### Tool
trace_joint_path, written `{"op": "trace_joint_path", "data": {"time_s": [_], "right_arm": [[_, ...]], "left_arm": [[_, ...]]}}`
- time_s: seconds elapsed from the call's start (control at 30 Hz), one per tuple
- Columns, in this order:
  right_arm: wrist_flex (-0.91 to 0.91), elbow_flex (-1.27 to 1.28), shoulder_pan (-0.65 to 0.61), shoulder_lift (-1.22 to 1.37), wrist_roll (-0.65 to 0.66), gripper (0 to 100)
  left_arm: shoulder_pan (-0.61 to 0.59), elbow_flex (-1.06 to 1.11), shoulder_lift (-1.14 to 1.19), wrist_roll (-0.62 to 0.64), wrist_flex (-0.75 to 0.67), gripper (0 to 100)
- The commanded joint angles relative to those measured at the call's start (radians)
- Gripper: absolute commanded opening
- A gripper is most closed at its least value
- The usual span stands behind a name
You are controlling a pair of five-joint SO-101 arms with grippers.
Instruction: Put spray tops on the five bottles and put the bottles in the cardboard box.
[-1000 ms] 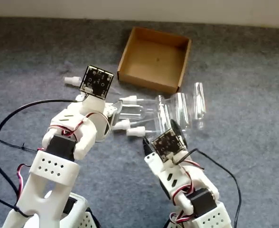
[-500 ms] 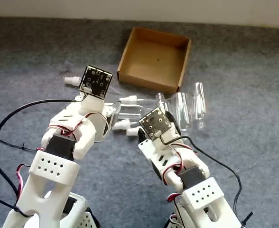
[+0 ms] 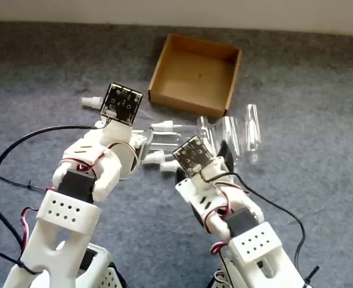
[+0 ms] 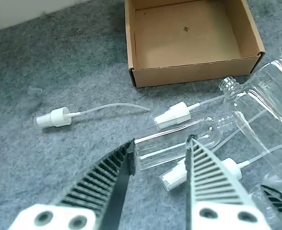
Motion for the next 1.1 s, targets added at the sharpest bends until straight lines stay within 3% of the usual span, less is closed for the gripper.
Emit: {"op": "trace_joint_path", "data": {"time_s": [0.0, 0.4, 0.77, 0.93, 1.07], "right_arm": [[0.004, 0.021, -0.005, -0.12, -0.02, 42.3], [-0.09, 0.2, -0.004, -0.18, -0.021, 40.6], [-0.196, 0.226, -0.004, -0.18, -0.023, 18.7], [-0.196, 0.226, -0.002, -0.18, -0.021, 0.0], [-0.191, 0.191, 0.03, -0.18, -0.021, 0.2]], "left_arm": [[-0.01, -0.008, -0.008, -0.005, 0.003, 17], [-0.01, -0.008, -0.008, -0.002, 0.005, 17], [-0.01, -0.007, -0.008, -0.002, 0.005, 17], [-0.01, 0.022, -0.01, -0.005, 0.0, 17], [-0.01, 0.025, -0.01, -0.005, 0.0, 17]]}}
